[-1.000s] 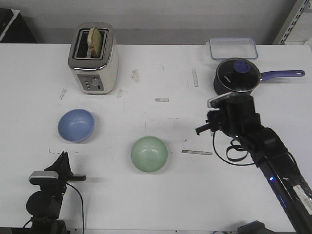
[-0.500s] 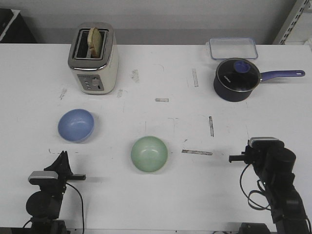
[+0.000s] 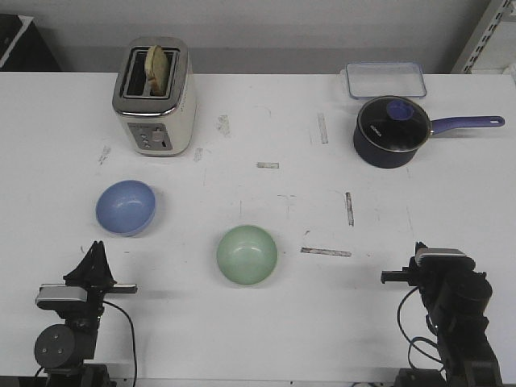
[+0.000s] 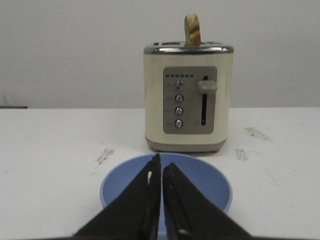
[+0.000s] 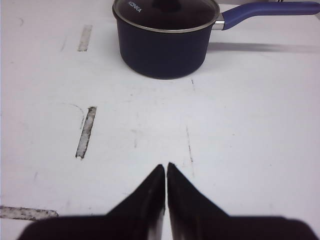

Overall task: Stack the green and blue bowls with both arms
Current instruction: 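Reach the left gripper forward and grasp the rim of the light blue bowl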

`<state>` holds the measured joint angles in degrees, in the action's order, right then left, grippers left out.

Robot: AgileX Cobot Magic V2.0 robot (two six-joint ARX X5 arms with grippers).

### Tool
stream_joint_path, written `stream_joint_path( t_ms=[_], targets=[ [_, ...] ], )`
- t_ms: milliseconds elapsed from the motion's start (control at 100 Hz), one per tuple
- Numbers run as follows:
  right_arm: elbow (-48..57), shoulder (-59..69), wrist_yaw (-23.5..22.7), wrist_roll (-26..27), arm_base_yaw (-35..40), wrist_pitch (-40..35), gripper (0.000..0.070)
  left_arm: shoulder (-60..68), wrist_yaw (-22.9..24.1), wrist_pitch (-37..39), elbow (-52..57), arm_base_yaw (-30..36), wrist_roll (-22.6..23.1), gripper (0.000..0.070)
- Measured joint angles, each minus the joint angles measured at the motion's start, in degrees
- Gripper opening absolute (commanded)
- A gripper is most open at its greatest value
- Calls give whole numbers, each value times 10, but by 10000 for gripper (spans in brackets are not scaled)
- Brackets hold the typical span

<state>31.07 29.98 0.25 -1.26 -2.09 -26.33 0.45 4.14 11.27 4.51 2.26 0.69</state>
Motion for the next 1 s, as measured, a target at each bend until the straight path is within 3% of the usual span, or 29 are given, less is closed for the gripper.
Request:
stream_joint_path(
  t_ms=[170,510,600,760,790,1000],
  targets=[
    [0,0,0,0,0,0,0,56,1,-47,155,0,0,1],
    [0,0,0,0,0,0,0,322,1,-265,549,0,4,12],
    [0,0,0,0,0,0,0,386,1,-299,603,0,17,106],
    [0,0,-1,0,0,-2,0,477,1,-327,615,0,23,421],
    [0,0,-2,0,0,-2,0,494,0,-329,614,0,24,451],
    [0,0,-2,0,0,-9,0,585,0,-346,611,-11,23,489]
  ],
)
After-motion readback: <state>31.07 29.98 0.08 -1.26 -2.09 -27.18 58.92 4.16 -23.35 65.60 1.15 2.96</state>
